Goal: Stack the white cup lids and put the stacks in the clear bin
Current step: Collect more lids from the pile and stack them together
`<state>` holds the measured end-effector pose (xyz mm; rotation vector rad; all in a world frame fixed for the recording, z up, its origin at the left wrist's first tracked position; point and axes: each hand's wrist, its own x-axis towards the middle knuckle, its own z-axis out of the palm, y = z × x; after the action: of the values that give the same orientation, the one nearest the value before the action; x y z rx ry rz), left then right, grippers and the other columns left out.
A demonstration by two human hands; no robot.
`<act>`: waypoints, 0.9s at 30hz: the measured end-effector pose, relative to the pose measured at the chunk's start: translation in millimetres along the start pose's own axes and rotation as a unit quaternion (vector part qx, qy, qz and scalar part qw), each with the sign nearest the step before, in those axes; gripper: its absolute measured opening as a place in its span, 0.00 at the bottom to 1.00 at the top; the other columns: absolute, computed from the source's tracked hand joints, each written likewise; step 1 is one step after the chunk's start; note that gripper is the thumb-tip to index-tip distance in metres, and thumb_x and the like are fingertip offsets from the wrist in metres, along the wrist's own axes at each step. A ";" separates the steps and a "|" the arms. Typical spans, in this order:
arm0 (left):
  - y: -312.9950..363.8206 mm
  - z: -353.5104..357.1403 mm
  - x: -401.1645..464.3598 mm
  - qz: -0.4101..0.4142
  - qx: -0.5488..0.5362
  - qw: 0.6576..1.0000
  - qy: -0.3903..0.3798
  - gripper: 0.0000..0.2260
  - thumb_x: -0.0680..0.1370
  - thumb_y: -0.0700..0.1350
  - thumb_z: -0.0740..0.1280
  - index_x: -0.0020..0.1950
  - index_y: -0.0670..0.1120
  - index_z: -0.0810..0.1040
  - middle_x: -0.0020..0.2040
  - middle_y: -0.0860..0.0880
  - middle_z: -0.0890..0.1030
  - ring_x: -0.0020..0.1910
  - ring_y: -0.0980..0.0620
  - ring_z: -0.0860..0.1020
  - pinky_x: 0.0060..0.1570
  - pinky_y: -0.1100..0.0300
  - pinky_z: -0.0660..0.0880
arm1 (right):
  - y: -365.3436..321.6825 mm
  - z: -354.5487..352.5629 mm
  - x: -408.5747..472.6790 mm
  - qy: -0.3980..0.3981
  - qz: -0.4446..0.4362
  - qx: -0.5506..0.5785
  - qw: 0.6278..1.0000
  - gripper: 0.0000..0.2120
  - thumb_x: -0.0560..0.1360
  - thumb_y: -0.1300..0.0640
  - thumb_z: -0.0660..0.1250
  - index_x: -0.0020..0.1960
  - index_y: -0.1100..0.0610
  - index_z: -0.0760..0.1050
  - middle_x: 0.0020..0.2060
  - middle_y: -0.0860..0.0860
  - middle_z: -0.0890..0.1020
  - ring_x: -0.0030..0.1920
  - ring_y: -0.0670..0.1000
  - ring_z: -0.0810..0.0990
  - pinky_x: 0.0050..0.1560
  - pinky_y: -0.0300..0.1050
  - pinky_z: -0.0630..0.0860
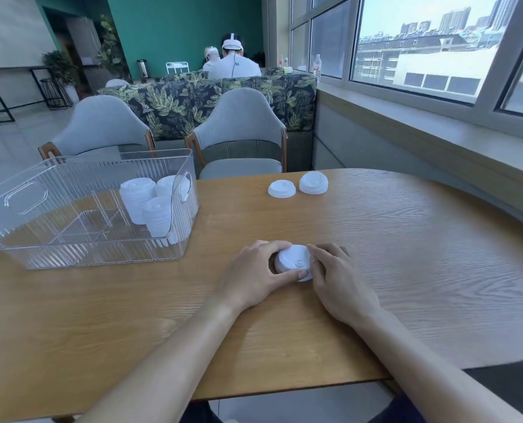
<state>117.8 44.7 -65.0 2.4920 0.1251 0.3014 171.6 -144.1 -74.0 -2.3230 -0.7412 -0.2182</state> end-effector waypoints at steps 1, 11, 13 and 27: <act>0.0 0.0 0.1 -0.002 0.001 1.000 -0.001 0.32 0.67 0.76 0.69 0.68 0.67 0.73 0.63 0.64 0.75 0.66 0.58 0.73 0.65 0.54 0.73 | 0.1 -0.1 0.3 0.000 -0.001 -0.002 1.000 0.19 0.83 0.55 0.56 0.72 0.53 0.74 0.64 0.46 0.76 0.68 0.48 0.66 0.68 0.43 0.66; 1.1 -7.1 2.1 -0.026 -0.208 0.977 0.045 0.24 0.78 0.61 0.68 0.73 0.55 0.76 0.66 0.61 0.80 0.63 0.69 0.76 0.66 0.67 0.71 | -4.2 -7.1 -2.4 -0.018 0.004 0.057 0.998 0.30 0.81 0.38 0.56 0.80 0.45 0.57 0.66 0.41 0.70 0.70 0.43 0.64 0.67 0.46 0.67; 2.7 -10.3 2.6 -0.052 -0.250 0.962 0.100 0.17 0.82 0.54 0.64 0.68 0.51 0.80 0.62 0.58 0.83 0.59 0.68 0.78 0.62 0.70 0.72 | -7.1 -9.2 -3.0 -0.038 0.006 0.038 0.999 0.39 0.76 0.31 0.60 0.81 0.45 0.52 0.67 0.40 0.69 0.71 0.42 0.62 0.69 0.46 0.66; -26.4 -8.6 59.0 -0.120 -0.087 0.979 0.141 0.07 0.80 0.48 0.67 0.57 0.54 0.81 0.56 0.58 0.82 0.51 0.63 0.78 0.47 0.68 0.71 | 15.4 -5.2 36.8 -0.041 0.005 0.023 0.999 0.46 0.68 0.32 0.70 0.79 0.46 0.55 0.66 0.40 0.73 0.69 0.45 0.66 0.69 0.46 0.67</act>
<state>172.5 80.3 -62.9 2.2210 0.4897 0.5366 210.8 -140.2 -66.1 -2.3023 -0.7675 -0.1002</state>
